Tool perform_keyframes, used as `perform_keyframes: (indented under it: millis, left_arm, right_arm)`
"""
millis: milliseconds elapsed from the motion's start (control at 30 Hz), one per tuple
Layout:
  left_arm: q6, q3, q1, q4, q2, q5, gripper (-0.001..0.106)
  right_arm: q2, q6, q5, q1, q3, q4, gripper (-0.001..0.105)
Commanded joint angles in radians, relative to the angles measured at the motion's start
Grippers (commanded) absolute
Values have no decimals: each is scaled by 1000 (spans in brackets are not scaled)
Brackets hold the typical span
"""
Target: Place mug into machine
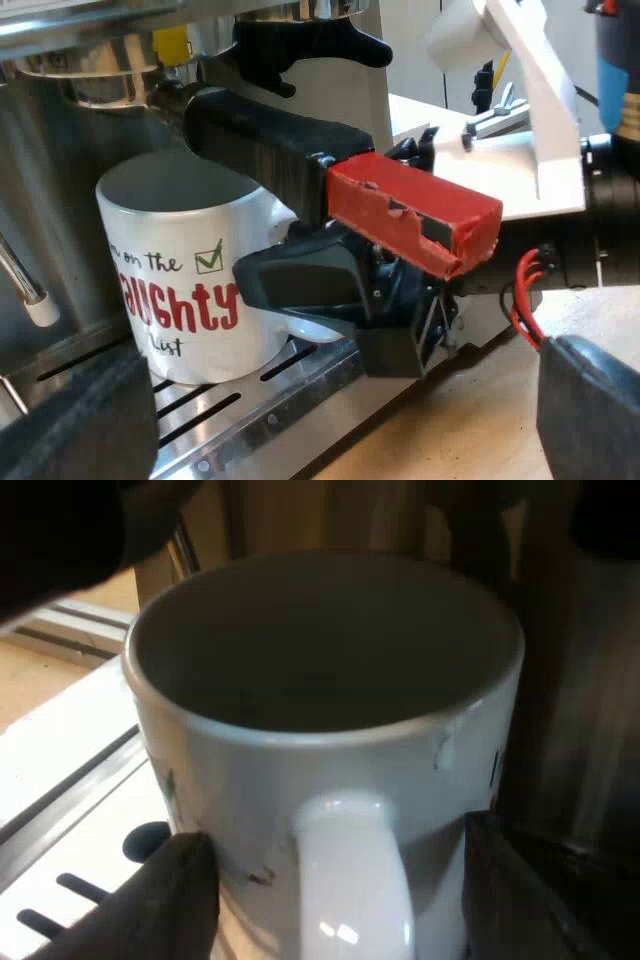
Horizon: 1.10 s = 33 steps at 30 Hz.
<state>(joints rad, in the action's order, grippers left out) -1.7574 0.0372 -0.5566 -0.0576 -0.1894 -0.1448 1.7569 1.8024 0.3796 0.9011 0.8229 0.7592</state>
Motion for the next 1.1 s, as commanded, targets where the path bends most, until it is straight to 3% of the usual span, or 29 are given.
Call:
perform_keyframes:
  millis: [33, 333, 667, 867, 1100]
  left_arm:
    - [-14, 0, -3, 18, -1, 6, 78]
    - [-14, 2, -3, 18, -1, 8, 78]
    - [-11, 112, -3, 11, -1, 6, 78]
    - [6, 175, -3, -2, 55, 6, 78]
    - [12, 307, -3, -335, 151, 21, 78]
  right_arm:
    - [9, 16, -6, -2, 7, 15, 55]
    - [19, 20, 14, 9, 24, -8, 55]
    - [-203, 20, 133, 44, 18, -429, 55]
    - [-375, 17, 166, 78, -66, -513, 55]
    - [-556, 19, 166, 194, -121, -517, 55]
